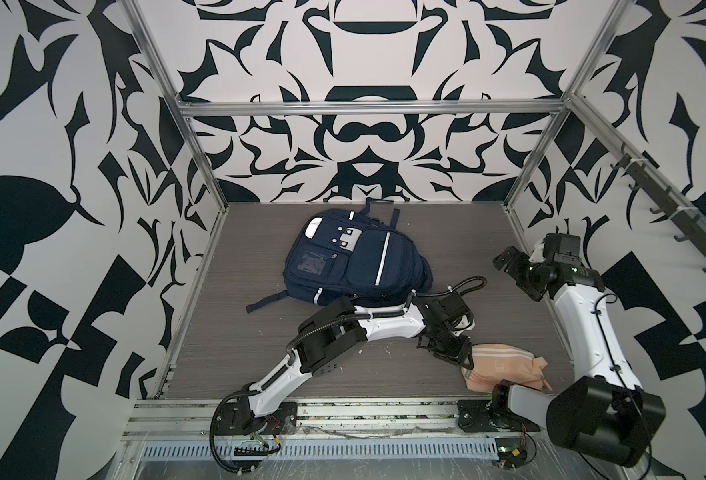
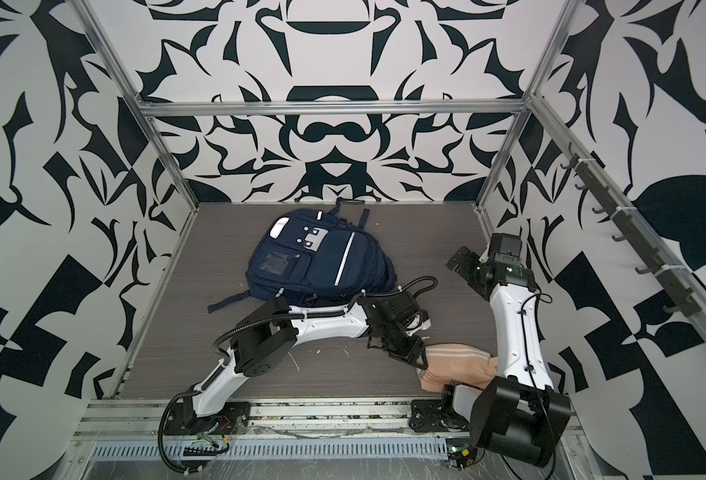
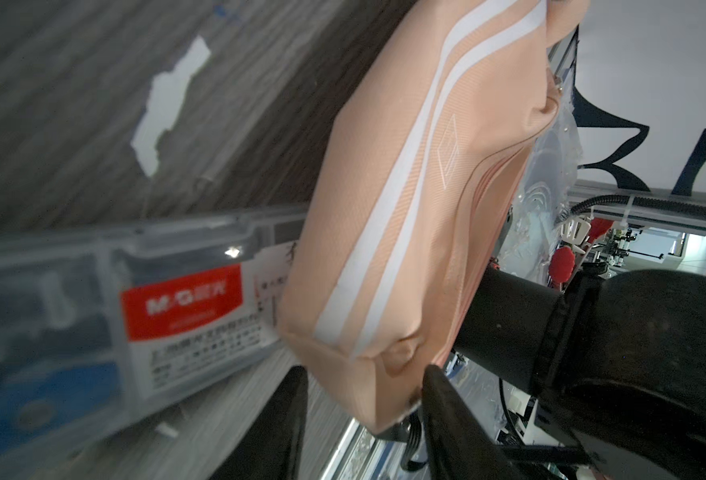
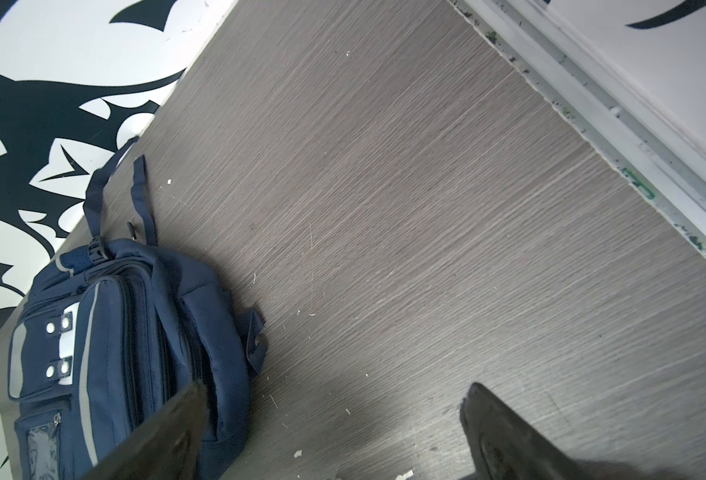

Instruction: Pack the student bag

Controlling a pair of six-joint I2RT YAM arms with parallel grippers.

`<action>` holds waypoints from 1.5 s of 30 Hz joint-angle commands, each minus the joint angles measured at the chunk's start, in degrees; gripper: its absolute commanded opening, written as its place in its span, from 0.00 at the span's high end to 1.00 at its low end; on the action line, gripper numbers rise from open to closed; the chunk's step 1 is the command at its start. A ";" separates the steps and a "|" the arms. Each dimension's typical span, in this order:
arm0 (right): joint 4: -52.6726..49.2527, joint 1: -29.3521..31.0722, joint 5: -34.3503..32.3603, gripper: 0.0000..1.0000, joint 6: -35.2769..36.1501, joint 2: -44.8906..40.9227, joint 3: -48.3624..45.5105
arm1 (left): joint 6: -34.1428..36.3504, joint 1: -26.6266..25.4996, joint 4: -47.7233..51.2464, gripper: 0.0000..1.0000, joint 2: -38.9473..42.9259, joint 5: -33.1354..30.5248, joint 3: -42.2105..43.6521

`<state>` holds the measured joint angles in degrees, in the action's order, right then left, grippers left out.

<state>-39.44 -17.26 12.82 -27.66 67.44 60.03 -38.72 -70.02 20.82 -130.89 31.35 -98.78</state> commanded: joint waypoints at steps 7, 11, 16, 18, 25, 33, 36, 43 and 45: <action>-1.46 0.03 -2.83 0.01 3.16 -1.29 3.13 | 2.83 0.54 1.82 0.86 -0.70 3.75 -3.15; -1.60 0.29 -3.35 0.01 3.40 -1.84 3.06 | 5.40 1.70 5.06 1.00 0.92 4.41 -4.49; 1.39 0.29 0.71 0.07 0.20 -3.21 0.30 | 10.02 4.19 7.17 1.00 6.54 4.82 -1.69; 2.69 0.38 3.73 0.09 -0.84 -3.79 0.09 | 13.89 5.51 8.83 1.00 10.68 4.81 0.40; 0.49 8.25 9.85 0.07 3.54 -6.78 4.76 | 28.93 13.27 17.82 1.00 24.41 6.32 8.54; 11.88 23.72 31.24 0.07 10.09 -8.09 3.51 | 47.59 26.27 30.08 1.00 31.72 7.71 8.45; 9.51 24.19 36.49 0.07 13.96 -5.69 6.30 | 49.72 28.84 31.03 1.00 32.95 4.80 8.62; -8.15 30.08 31.78 0.08 36.14 3.32 16.39 | 53.16 29.94 34.29 1.00 33.99 1.23 7.37; -13.24 33.32 28.61 0.08 42.28 7.64 21.20 | 54.07 29.94 36.22 1.00 34.21 0.01 6.71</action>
<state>-44.27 13.26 43.75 2.00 71.90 75.46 11.49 -40.07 51.90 -99.29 32.40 -89.76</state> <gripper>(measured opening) 0.924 0.046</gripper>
